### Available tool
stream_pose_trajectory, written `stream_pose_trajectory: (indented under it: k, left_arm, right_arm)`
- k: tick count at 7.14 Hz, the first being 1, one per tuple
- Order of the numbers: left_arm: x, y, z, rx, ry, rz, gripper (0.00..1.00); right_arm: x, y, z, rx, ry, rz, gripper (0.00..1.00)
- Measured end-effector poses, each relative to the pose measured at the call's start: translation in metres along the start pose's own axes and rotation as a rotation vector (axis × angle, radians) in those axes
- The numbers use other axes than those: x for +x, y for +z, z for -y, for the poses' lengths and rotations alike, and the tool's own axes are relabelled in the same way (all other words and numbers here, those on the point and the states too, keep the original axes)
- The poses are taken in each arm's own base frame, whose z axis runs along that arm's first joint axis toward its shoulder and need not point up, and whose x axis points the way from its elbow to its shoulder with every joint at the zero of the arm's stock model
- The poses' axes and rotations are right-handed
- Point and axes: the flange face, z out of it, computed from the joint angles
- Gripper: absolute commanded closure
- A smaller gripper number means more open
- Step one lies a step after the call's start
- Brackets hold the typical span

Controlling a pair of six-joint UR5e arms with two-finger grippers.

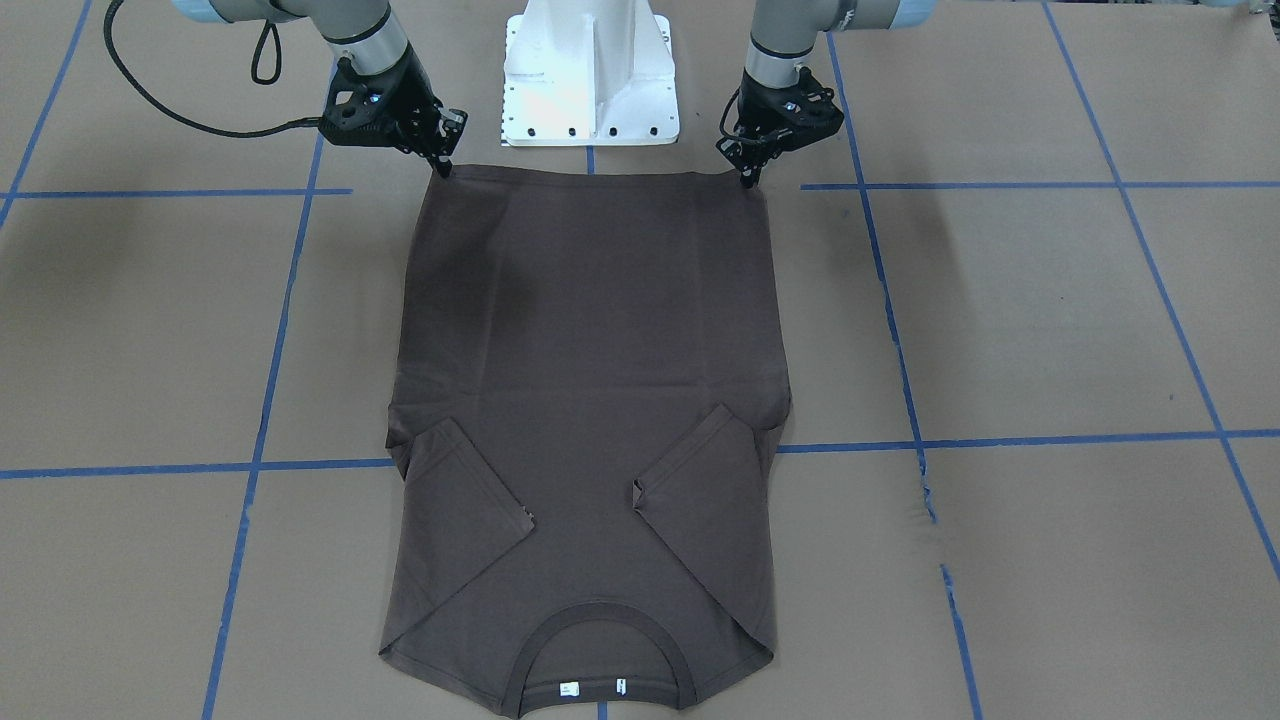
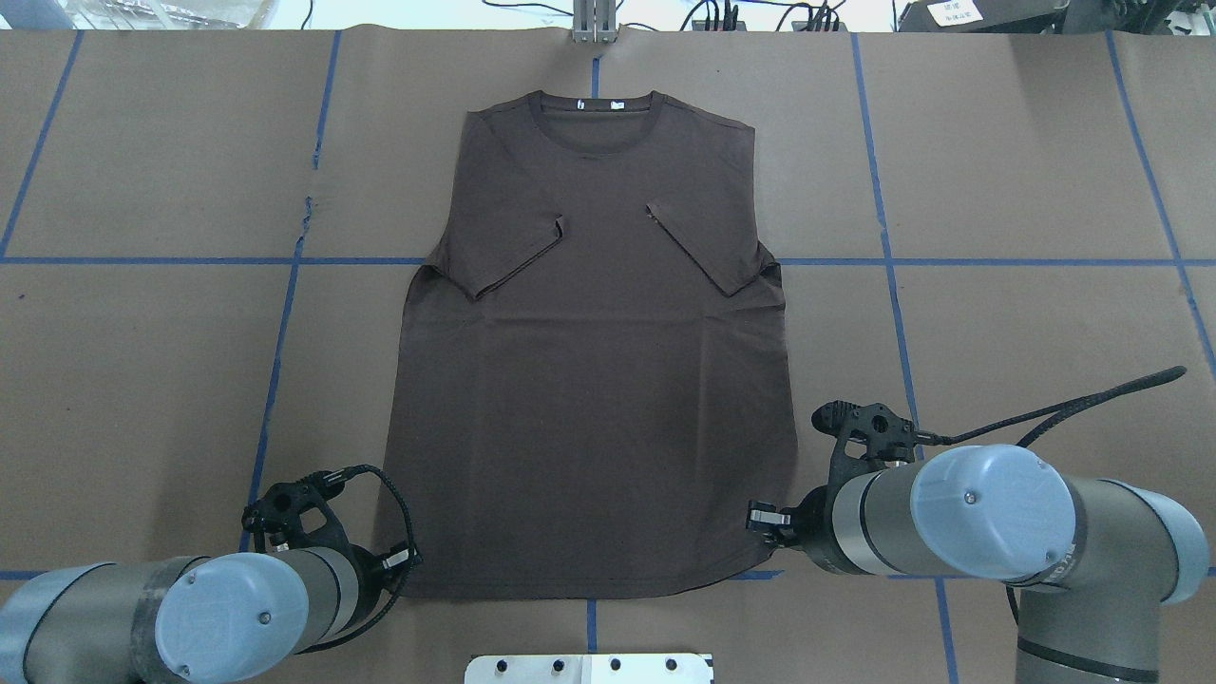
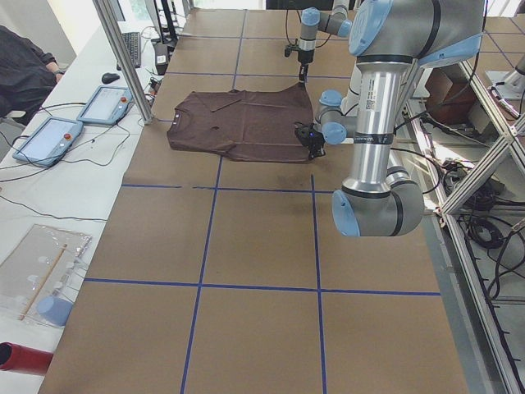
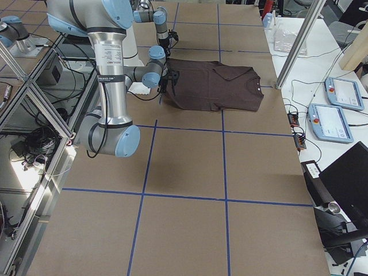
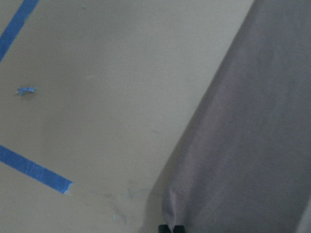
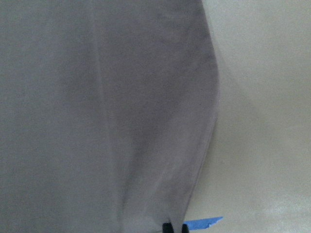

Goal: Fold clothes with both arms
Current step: 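Grasp both hem corners with the left and right grippers, then lift the hem with both grippers and fold it toward the collar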

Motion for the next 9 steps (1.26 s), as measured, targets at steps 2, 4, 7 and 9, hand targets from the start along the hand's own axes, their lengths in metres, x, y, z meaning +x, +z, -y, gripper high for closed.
stream_pose_trajectory:
  k: [2, 4, 7, 9]
  left_arm:
    - [0.004, -0.057, -0.001, -0.007, 0.062, -0.001, 1.00]
    - [-0.001, -0.097, -0.027, -0.061, 0.126, -0.009, 1.00]
    - [-0.010, -0.146, -0.039, -0.121, 0.175, -0.018, 1.00]
    - [0.008, -0.159, -0.008, -0.082, 0.207, -0.063, 1.00]
  right_arm:
    - [0.000, -0.031, -0.001, -0.089, -0.008, 0.037, 1.00]
    - [0.010, -0.070, -0.017, -0.206, -0.022, 0.068, 1.00]
    - [0.015, -0.096, -0.013, -0.256, -0.025, 0.096, 1.00]
    - [0.005, -0.104, 0.025, -0.177, -0.055, 0.134, 1.00]
